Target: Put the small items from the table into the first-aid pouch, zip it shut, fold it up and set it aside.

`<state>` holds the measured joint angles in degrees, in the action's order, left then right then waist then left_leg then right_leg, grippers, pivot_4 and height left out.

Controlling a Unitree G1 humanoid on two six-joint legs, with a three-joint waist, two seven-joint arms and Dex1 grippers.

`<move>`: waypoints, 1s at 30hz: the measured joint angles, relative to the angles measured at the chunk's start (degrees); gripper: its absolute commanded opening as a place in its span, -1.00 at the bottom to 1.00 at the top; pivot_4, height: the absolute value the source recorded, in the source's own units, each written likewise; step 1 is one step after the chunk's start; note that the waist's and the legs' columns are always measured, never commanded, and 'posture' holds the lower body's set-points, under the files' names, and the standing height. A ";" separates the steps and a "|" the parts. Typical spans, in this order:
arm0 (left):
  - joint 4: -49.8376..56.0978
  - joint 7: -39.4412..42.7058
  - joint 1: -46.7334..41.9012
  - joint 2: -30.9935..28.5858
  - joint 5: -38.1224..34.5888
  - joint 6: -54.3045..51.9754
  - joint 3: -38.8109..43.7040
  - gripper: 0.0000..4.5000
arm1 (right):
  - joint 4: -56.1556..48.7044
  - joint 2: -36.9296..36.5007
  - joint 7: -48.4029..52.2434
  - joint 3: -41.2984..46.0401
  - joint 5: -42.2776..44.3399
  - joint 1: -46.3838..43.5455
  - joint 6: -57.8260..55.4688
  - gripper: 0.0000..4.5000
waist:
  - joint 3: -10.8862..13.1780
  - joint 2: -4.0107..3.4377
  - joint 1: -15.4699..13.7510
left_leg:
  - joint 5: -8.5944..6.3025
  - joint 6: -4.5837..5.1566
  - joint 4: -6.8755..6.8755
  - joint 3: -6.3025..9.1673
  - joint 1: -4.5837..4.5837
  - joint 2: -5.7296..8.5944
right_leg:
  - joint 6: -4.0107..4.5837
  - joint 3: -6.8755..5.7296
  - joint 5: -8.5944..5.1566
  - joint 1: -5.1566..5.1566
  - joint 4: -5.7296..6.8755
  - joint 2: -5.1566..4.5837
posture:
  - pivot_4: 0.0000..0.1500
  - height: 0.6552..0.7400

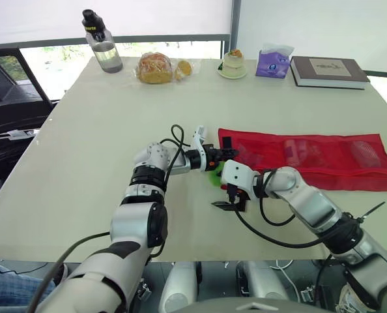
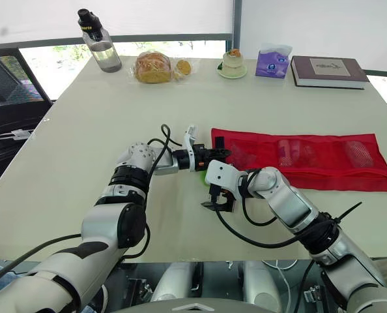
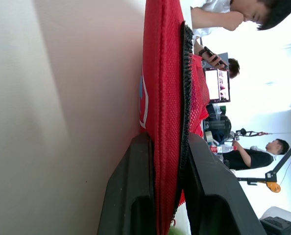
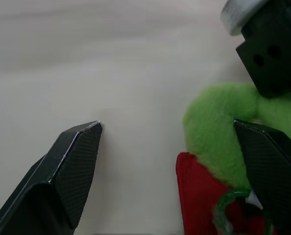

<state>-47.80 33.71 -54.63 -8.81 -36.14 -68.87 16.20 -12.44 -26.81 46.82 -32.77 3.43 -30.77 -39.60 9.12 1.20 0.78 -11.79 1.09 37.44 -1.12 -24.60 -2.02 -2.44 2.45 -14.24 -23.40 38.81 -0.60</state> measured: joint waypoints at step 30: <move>6.62 4.04 5.72 -1.45 0.07 3.57 -3.43 -0.90 | -11.87 8.63 -10.13 47.16 30.83 16.11 -27.55 -0.96 | -0.43 -0.22 1.07 | -0.01 0.00 -0.27 0.00 0.20 -0.09 | -0.07 0.14 -0.09 0.02 -0.04 0.05 | 1.00 1.00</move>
<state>-41.18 37.75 -48.91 -10.25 -36.07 -65.30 12.76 -24.31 -18.18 36.69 14.39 34.26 -14.66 -67.15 8.69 0.99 1.85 -11.80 1.09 37.18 -1.12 -24.40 -2.11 -2.51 2.59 -14.33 -23.39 38.77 -0.56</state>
